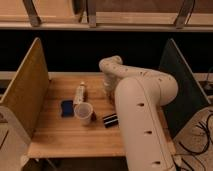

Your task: Pick up the ceramic bowl

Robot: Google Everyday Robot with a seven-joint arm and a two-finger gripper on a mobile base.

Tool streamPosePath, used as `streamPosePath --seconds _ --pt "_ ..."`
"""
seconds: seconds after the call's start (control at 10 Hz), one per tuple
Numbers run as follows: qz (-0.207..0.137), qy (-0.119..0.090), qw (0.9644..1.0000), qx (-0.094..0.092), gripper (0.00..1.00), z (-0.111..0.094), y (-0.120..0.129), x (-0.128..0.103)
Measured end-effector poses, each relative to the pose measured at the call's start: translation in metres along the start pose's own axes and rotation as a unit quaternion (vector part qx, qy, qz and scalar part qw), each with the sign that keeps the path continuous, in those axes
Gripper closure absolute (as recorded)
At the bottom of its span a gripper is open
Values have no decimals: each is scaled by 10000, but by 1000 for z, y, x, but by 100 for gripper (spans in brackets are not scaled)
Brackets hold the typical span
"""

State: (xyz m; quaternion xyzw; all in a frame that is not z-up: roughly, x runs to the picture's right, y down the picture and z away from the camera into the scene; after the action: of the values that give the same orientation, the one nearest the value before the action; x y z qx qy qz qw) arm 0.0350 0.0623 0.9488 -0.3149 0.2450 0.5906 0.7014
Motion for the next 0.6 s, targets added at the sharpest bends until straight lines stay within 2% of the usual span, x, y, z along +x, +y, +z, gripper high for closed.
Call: streamPosePath --seconds 0.1,0.3,0.6 --pt "8 11 10000 -19 99 1 -1 0" --pt "-10 -91 9999 -48 100 -4 0 -6" --pt "-223 -487 9985 -59 100 -37 11 -16"
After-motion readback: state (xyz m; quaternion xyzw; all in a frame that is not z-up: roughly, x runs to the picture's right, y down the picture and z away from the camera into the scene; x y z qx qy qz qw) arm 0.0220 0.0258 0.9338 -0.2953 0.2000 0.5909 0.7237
